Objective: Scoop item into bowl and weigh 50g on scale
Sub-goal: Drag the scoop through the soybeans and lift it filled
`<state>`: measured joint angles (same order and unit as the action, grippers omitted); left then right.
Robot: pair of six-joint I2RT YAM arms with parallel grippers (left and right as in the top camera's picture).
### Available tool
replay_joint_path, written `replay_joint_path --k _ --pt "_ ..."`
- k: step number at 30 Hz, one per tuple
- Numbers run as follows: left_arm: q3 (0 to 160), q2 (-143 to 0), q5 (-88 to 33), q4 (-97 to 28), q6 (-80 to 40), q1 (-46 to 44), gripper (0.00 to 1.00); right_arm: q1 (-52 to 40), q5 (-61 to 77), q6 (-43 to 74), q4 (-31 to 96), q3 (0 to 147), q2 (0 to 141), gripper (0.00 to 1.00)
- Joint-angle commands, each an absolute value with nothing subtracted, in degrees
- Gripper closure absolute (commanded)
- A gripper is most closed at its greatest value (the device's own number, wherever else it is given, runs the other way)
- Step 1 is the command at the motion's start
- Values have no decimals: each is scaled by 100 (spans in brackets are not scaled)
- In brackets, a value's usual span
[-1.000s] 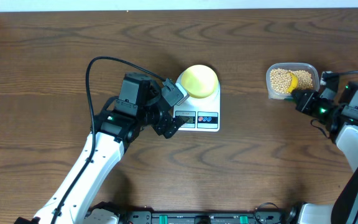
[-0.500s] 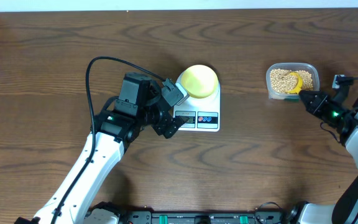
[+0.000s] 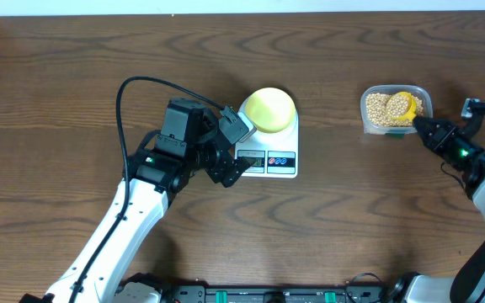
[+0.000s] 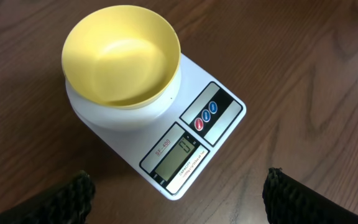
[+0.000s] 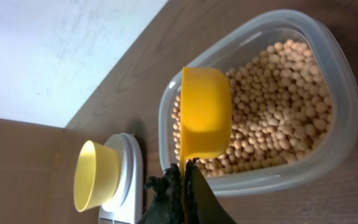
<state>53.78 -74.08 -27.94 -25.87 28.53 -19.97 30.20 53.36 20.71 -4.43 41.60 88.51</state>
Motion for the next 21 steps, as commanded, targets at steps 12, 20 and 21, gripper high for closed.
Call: replay_joint_path --k 12,20,21 --pt "5367 -7384 -2759 -2609 2867 -1968 12 3068 6128 2869 -1026 4226 8899 99" --pt "5367 -7384 -2759 -2606 2867 -1968 11 3068 6298 2921 -1050 4226 8899 99" --pt "5367 -7384 -2759 -2606 2867 -1968 12 3068 6296 2923 -1052 4226 8899 99"
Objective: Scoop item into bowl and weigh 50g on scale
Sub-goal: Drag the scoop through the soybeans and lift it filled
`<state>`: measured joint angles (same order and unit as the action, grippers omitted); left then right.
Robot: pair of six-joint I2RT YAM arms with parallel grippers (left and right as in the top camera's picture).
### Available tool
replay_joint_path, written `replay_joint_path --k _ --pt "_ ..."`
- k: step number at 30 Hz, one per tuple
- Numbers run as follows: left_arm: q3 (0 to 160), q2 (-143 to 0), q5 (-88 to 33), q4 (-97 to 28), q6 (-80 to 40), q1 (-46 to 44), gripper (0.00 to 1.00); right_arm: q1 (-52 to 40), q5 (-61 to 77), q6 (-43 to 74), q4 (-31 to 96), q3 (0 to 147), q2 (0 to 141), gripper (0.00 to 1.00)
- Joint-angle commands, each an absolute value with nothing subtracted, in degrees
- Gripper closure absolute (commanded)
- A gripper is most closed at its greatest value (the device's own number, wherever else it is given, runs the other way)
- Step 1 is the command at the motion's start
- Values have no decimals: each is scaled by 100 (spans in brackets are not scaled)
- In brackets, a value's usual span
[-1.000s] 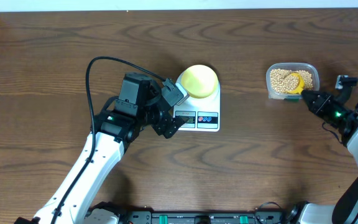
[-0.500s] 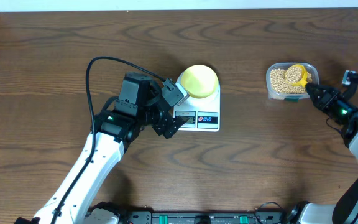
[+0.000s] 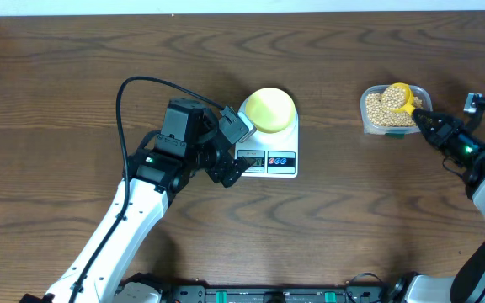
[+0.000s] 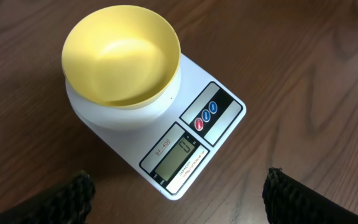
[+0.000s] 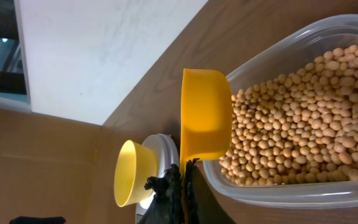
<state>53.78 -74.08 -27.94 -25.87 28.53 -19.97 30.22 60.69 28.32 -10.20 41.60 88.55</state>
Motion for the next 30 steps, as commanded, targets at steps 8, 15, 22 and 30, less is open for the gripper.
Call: replay_joint_path --k 8,15,22,30 --pt "5367 -7384 -2759 -2609 2867 -1968 12 3068 6294 2919 -1052 4226 8899 99" --pt "5367 -7384 -2759 -2609 2864 -1968 11 3068 6296 2980 -1055 4226 8899 99" --pt "5367 -7384 -2759 -2609 2867 -1968 11 3074 6475 3601 -1422 4226 8899 99" --pt "5367 -7384 -2759 -2606 2867 -1968 12 3179 6539 3824 -1505 4226 8899 99"
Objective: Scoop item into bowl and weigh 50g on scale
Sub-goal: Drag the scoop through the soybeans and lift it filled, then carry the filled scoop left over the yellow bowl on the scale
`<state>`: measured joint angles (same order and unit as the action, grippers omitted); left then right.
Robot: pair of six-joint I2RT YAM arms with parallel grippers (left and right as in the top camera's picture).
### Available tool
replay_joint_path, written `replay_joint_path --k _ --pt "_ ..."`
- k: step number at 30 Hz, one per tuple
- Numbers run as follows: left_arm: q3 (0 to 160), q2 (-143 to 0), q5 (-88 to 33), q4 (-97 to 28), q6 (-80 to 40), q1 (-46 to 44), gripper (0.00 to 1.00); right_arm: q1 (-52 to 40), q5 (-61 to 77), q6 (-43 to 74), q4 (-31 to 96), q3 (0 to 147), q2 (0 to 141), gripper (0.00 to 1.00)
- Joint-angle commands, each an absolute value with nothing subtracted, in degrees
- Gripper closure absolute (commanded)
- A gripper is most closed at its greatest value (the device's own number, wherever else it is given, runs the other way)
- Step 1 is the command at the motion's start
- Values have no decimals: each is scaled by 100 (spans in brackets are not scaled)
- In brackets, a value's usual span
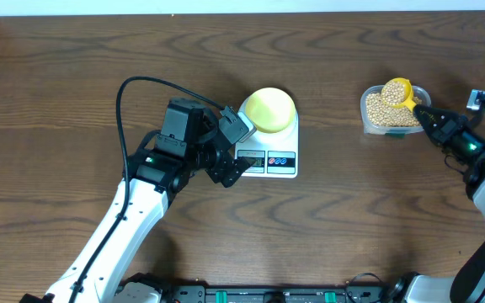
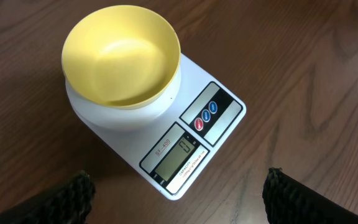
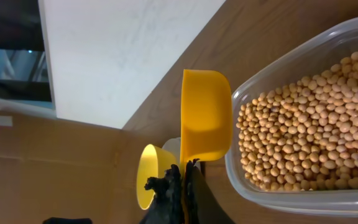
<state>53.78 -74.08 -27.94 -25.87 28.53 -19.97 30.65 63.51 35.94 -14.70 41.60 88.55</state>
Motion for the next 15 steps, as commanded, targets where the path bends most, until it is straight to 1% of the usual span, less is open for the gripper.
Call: replay_joint_path --k 1,6,15 --pt "5367 -7384 -2759 -2609 2867 -1968 11 3208 6567 3883 -1518 4226 8899 99" --pt "5367 -7384 -2759 -2606 2867 -1968 12 3343 6901 4099 -1710 4226 8899 99" --pt "5367 -7384 -2759 -2609 2867 -1968 12 3387 7011 4320 -1745 4226 8899 99"
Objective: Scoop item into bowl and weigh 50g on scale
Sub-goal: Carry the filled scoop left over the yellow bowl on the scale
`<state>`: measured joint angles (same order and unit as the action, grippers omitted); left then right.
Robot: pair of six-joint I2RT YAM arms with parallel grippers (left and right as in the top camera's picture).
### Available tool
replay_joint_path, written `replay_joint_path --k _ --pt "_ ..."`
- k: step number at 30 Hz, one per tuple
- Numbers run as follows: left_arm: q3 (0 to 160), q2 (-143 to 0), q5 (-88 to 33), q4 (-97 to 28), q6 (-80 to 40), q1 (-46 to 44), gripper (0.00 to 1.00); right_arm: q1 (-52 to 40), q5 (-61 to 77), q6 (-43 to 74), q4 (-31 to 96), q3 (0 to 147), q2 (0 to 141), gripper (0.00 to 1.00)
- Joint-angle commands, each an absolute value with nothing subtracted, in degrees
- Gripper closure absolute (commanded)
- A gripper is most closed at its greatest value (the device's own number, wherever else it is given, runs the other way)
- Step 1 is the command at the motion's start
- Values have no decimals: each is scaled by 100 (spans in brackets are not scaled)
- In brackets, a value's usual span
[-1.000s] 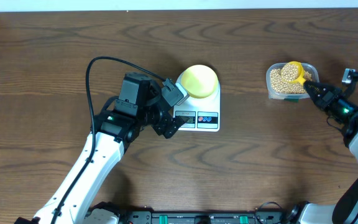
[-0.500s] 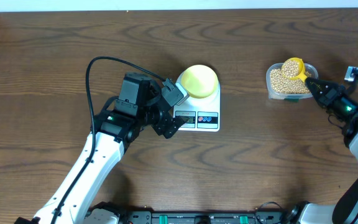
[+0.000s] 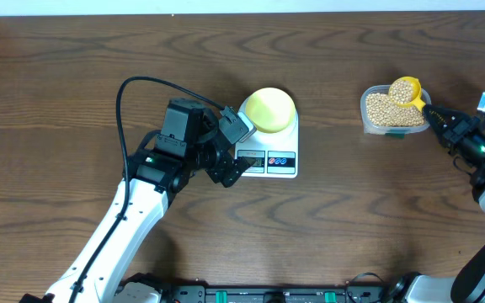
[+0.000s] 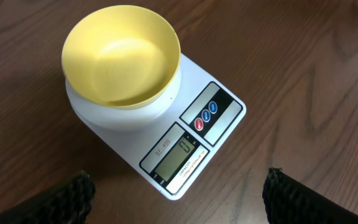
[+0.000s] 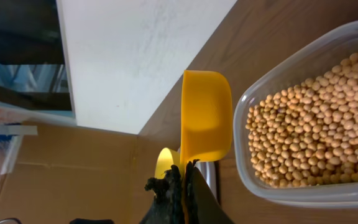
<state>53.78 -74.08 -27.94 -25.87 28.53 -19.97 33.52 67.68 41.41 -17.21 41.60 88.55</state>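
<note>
An empty yellow bowl [image 3: 269, 108] [image 4: 122, 56] stands on the white scale [image 3: 280, 162] [image 4: 194, 140], whose display reads 0. My left gripper [image 4: 178, 198] hovers open just in front of the scale, holding nothing. At the right, a clear tub of soybeans [image 3: 387, 110] [image 5: 306, 143] sits on the table. My right gripper [image 3: 429, 113] [image 5: 184, 180] is shut on the handle of an orange scoop [image 3: 406, 88] [image 5: 207, 115], which hangs above the tub's far corner, seen edge-on in the right wrist view; its contents are hidden there.
The brown wooden table [image 3: 352, 219] carries only the scale and the tub. A black cable [image 3: 141, 84] loops over the left arm. A white wall and cardboard show beyond the table's far edge [image 5: 123, 56].
My right gripper with the scoop has drawn back to the right and risen a little higher over the tub's far corner. The left arm, bowl and scale are unchanged.
The scoop, held by my right gripper, first lay down in the soybeans in the tub. Then it stood higher at the tub's rim, then above the rim, and now clear above the far corner. The left gripper stayed open by the scale throughout.
</note>
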Motion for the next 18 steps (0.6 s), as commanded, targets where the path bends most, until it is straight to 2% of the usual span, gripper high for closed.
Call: replay_joint_path --k 1,18 --pt "5367 -7384 -2759 -2609 2867 -1968 11 3387 7019 4355 -1747 4226 8899 99" --pt "5367 -7384 -2759 -2606 2867 -1968 11 3155 7065 4932 -2383 4226 8899 99"
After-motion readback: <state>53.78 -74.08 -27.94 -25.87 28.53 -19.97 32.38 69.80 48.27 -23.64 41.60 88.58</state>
